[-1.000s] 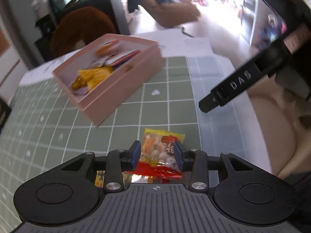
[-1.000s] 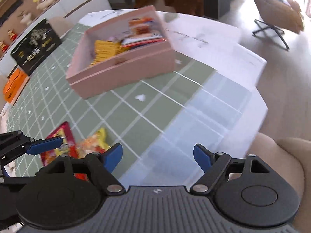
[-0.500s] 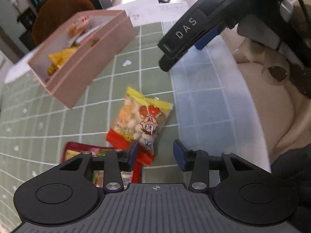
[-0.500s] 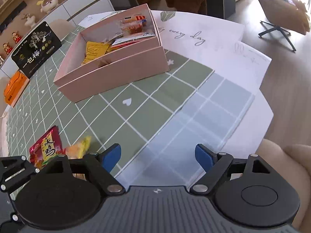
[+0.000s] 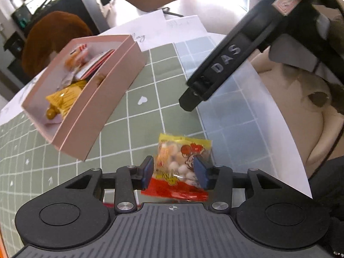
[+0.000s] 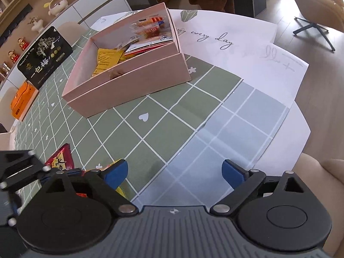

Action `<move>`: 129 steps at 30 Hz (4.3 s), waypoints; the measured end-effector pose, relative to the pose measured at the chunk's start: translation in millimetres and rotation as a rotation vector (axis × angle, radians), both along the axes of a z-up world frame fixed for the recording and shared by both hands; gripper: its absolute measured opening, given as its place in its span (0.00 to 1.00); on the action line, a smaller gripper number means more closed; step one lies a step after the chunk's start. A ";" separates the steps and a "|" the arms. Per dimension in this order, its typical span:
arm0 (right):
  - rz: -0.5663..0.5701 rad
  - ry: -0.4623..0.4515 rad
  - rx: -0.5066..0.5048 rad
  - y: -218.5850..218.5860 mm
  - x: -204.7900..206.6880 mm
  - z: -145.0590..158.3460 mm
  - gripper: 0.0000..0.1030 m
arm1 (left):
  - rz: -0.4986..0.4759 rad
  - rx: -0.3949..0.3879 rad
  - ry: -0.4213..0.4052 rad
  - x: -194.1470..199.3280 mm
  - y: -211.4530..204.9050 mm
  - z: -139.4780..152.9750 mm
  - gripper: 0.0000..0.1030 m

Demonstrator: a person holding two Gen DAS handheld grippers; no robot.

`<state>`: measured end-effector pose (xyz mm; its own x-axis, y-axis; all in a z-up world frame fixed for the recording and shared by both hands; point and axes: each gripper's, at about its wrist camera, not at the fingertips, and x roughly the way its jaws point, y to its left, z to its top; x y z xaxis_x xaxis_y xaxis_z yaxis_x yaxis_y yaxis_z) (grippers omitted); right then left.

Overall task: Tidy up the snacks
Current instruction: 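Release the red duck bag and grasp the biscuit pack with the left gripper, then hold the biscuit pack with the left gripper while the right grasps and lifts the red duck bag, then carry both held snacks over the pink box and open both grippers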

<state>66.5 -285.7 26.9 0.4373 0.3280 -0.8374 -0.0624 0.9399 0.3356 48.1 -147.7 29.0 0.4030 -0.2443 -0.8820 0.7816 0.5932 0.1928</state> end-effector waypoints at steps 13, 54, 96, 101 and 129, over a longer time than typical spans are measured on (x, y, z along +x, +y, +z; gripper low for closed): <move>-0.030 0.013 0.077 -7.9 2.0 -2.0 0.98 | -0.109 0.000 0.014 -17.3 -3.5 9.9 0.47; 0.238 -0.033 -0.117 87.7 -9.4 28.1 1.00 | 0.990 -0.392 0.056 -48.9 191.0 35.5 0.54; 0.371 -0.003 -0.264 186.2 -26.2 9.3 0.60 | 1.100 -0.585 0.122 -104.3 224.1 18.5 0.54; 0.316 0.008 -0.219 150.7 -32.0 13.1 0.49 | 1.057 -0.562 0.148 -100.5 202.1 16.0 0.54; 0.329 0.048 -0.113 165.9 -9.9 23.0 0.33 | 0.949 -0.524 0.220 -86.7 156.6 -8.7 0.54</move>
